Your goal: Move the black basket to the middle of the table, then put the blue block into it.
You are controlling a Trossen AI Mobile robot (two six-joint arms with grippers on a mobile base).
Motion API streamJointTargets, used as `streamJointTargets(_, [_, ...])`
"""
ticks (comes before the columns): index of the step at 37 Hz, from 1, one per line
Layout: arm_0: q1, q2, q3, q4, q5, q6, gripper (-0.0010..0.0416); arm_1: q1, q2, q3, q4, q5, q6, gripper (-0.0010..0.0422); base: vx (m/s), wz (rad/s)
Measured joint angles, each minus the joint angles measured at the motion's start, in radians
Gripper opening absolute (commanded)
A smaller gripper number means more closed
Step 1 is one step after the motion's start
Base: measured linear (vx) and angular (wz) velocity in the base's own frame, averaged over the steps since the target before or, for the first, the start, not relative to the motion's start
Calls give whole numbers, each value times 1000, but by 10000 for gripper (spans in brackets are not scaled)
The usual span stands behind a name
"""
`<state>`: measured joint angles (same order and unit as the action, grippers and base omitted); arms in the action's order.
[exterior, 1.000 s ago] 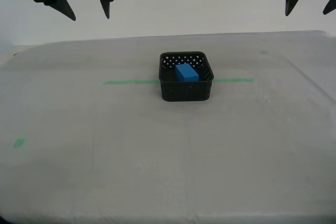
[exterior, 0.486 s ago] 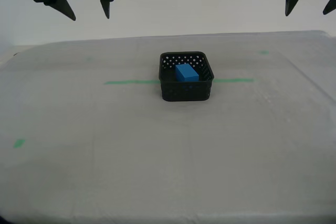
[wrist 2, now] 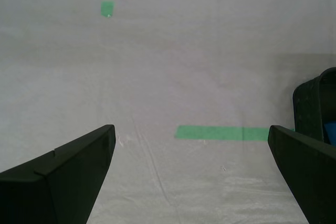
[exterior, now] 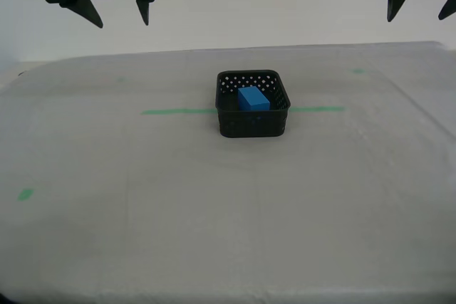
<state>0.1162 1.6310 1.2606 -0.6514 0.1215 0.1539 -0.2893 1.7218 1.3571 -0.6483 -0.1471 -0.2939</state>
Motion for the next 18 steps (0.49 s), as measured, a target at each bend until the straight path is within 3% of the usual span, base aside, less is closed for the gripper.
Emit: streamJointTargets(18, [1, 0, 0, 0, 0, 0, 399, 0, 0, 0, 0, 0, 0, 400, 0, 0])
